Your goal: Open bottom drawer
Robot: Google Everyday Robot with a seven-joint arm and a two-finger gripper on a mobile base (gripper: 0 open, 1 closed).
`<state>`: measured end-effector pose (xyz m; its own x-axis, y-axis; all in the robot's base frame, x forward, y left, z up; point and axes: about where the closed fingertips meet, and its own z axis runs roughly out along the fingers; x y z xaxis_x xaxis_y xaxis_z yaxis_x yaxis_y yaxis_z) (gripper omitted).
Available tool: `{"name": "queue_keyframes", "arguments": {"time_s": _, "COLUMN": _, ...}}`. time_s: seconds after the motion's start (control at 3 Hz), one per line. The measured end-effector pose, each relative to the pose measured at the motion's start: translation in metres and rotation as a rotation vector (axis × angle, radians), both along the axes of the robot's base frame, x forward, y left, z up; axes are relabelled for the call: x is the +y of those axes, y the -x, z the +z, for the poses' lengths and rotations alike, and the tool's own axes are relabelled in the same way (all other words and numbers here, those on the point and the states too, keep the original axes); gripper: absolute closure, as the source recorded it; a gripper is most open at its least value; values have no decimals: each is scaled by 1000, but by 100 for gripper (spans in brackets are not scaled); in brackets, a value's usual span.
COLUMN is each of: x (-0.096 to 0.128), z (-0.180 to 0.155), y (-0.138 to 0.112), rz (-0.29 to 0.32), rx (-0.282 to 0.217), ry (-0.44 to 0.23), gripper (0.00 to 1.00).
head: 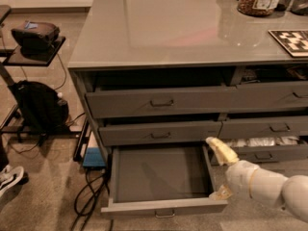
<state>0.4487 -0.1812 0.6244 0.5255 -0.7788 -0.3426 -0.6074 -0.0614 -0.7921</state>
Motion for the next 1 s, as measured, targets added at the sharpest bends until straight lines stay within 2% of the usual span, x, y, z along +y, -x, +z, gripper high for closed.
{"name": "queue_keyframes", "arguments": {"time_s": 0.33, "x": 14, "z": 47, "y": -6, "rz": -16, "rx": -30, "ry": -25, "gripper": 0}}
{"name": "queue_keyframes", "arguments": {"time_s": 0.67, "x": 24, "z": 84, "y": -9, "rz": -79, "rx": -43, "ry": -23, "gripper": 0}}
{"name": "queue_keyframes", "arguments": {"time_s": 1.0, "x": 23, "z": 88, "y": -10, "rz": -84, "rx": -45, "ry": -17, "gripper": 0}}
